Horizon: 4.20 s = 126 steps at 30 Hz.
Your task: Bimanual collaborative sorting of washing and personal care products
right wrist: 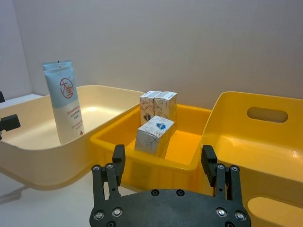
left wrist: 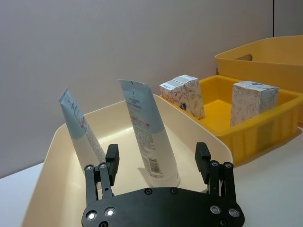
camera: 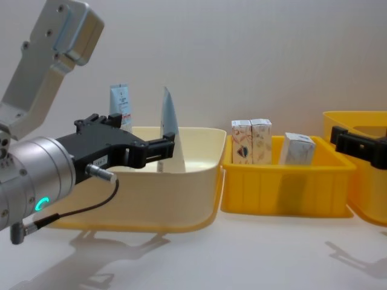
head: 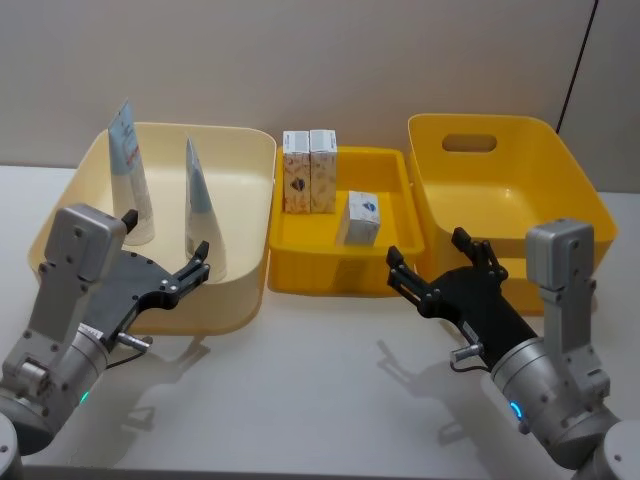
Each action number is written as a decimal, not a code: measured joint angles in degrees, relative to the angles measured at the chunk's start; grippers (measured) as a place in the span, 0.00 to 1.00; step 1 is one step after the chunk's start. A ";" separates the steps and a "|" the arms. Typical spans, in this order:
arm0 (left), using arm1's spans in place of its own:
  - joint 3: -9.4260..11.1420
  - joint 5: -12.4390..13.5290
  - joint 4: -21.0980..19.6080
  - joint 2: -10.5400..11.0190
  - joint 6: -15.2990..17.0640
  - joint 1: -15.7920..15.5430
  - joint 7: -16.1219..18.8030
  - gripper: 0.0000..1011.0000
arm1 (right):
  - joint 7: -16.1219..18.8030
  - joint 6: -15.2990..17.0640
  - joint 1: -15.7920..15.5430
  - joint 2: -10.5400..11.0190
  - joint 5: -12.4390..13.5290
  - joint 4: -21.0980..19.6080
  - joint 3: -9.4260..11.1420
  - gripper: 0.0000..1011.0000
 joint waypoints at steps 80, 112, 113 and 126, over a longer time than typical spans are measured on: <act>0.00 0.00 0.00 0.00 0.00 0.00 0.00 0.99 | -5.40 28.54 16.44 -8.62 -4.02 2.06 -8.40 0.99; 0.00 0.00 0.00 0.00 0.00 0.00 0.00 0.99 | -15.62 41.79 18.72 -16.50 -6.82 1.42 -3.68 0.99; 0.00 0.00 0.00 0.00 0.00 0.00 0.00 0.99 | -15.62 41.79 18.72 -16.50 -6.82 1.42 -3.68 0.99; 0.00 0.00 0.00 0.00 0.00 0.00 0.00 0.99 | -15.49 41.89 19.12 -18.73 -6.20 4.82 -2.94 0.99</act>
